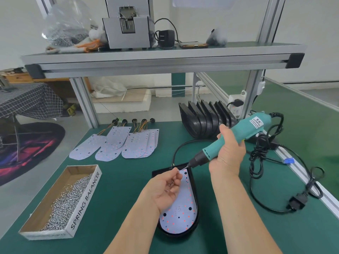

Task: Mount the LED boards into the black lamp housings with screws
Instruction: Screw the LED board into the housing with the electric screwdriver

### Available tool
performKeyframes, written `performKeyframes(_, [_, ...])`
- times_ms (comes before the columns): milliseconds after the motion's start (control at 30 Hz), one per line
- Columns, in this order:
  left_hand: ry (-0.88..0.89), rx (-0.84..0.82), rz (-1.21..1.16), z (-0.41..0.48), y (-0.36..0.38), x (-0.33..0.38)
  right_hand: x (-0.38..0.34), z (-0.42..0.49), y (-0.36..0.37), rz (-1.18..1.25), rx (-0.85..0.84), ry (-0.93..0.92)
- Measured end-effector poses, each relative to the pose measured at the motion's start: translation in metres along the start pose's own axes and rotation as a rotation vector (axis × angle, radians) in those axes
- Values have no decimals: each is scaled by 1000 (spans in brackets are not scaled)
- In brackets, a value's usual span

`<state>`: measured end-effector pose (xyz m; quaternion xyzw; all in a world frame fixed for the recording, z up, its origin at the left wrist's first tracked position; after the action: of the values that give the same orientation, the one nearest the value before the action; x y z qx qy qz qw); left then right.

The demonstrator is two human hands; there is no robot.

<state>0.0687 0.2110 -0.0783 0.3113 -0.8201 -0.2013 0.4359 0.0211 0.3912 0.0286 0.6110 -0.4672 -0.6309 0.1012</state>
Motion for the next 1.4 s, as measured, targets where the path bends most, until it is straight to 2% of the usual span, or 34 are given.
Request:
performKeyframes(233, [-3, 6, 3, 0, 0, 0, 1, -3, 7, -57, 8, -124])
performKeyframes(767, [-12, 23, -29, 0, 0, 0, 4, -4, 9, -76, -11, -137])
performKeyframes(1100, [12, 37, -46, -2, 3, 0, 9, -6, 5, -100, 45, -138])
performKeyframes(1400, [68, 66, -82, -2, 1, 0, 15, -11, 0, -163, 170, -166])
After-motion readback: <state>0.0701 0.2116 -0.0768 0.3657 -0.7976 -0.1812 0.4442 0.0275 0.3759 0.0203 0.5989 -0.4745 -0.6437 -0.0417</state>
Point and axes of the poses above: each hand's wrist, its own z-axis towards the middle knuckle, its own y-axis out of the palm, x = y × z, the point moved 8 cm from there along z, towards the middle knuckle, and after that the axes turned 5 degrees about y, right-handed, at the moved point
